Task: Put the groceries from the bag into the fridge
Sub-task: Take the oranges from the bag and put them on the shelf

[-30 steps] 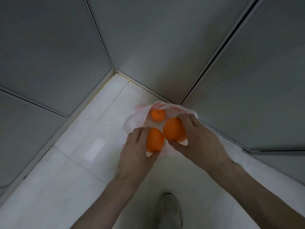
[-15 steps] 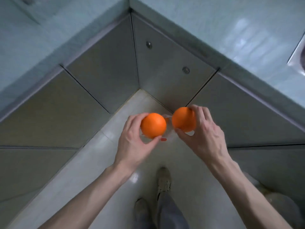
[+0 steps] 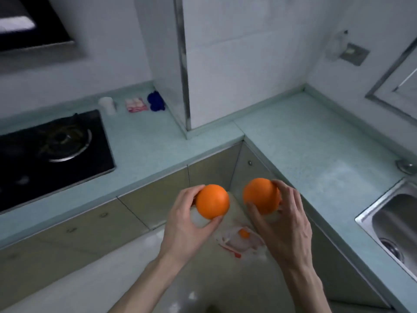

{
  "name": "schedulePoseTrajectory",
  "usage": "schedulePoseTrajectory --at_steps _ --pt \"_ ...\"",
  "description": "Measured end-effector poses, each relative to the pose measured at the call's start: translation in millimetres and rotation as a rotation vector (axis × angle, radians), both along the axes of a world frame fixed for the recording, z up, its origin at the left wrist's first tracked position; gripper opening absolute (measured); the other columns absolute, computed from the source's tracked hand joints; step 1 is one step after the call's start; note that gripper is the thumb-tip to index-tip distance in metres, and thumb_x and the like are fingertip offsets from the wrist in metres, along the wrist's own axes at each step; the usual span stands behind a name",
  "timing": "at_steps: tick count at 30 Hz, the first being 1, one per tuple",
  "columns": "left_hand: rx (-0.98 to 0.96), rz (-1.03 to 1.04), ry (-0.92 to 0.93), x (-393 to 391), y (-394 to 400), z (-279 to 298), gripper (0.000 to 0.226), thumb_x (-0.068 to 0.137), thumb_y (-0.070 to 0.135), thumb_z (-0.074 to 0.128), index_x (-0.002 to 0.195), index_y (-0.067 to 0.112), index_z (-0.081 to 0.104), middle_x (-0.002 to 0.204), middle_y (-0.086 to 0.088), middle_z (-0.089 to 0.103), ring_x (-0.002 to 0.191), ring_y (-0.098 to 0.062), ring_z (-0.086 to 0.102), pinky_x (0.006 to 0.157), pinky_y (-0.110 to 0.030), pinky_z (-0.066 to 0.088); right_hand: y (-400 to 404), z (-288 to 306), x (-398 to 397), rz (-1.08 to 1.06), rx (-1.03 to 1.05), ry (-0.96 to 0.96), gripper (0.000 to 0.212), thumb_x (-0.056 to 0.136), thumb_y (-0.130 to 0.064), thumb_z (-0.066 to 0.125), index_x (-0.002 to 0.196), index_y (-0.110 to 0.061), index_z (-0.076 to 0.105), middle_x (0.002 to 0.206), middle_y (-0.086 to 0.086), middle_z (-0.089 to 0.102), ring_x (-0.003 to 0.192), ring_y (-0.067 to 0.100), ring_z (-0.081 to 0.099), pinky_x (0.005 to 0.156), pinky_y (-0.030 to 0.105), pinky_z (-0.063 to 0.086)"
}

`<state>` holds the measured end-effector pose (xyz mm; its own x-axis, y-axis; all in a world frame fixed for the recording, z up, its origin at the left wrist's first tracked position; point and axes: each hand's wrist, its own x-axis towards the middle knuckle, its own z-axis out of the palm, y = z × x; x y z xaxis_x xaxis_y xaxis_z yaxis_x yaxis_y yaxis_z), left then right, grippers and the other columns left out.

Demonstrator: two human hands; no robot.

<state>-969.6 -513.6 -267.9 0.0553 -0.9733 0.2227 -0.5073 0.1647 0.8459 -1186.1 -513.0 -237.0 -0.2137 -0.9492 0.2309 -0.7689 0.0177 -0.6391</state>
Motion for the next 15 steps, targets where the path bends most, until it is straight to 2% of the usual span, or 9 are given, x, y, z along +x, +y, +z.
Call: schedulePoseTrajectory --at_steps 3,6,10,13,15 --pt "-0.048 0.133 0.028 18 14 31 0.073 0.070 0.030 0.093 0.134 0.025 0.059 0.127 0.012 0.061 0.120 -0.006 0.059 0.099 -0.017 0.047 -3 22 17 0.114 -0.053 -0.141 0.064 0.078 -0.055 0.080 0.133 -0.033 0.053 0.128 -0.009 0.059 0.095 0.014 0.067 0.071 0.028 0.048" --pt "-0.071 0.273 0.053 39 36 52 0.073 0.069 0.027 0.094 0.133 0.028 0.059 0.127 0.013 0.061 0.120 -0.006 0.059 0.100 -0.017 0.047 -10 35 39 0.269 -0.076 -0.280 0.063 0.077 -0.057 0.077 0.132 -0.035 0.054 0.125 -0.013 0.058 0.095 0.004 0.066 0.075 0.021 0.053" --pt "-0.109 0.503 0.103 74 78 71 0.072 0.070 0.024 0.094 0.132 0.031 0.059 0.127 0.019 0.061 0.120 -0.004 0.060 0.099 -0.014 0.047 -21 46 76 0.478 -0.072 -0.305 0.064 0.079 -0.046 0.081 0.136 -0.038 0.053 0.127 -0.018 0.053 0.099 0.005 0.066 0.077 0.029 0.056" --pt "-0.131 0.660 0.163 100 118 82 0.072 0.069 0.022 0.095 0.131 0.033 0.060 0.128 0.019 0.062 0.121 -0.002 0.060 0.099 -0.015 0.048 -18 53 112 0.611 -0.046 -0.339 0.066 0.079 -0.047 0.082 0.137 -0.045 0.049 0.126 -0.022 0.053 0.098 0.002 0.066 0.080 0.032 0.054" --pt "-0.167 0.749 0.183 117 145 89 0.072 0.066 0.028 0.094 0.130 0.034 0.060 0.129 0.016 0.063 0.123 -0.006 0.060 0.100 -0.020 0.050 -11 58 139 0.687 -0.007 -0.362 0.071 0.077 -0.049 0.083 0.137 -0.048 0.046 0.124 -0.021 0.058 0.099 0.003 0.067 0.085 0.038 0.055"
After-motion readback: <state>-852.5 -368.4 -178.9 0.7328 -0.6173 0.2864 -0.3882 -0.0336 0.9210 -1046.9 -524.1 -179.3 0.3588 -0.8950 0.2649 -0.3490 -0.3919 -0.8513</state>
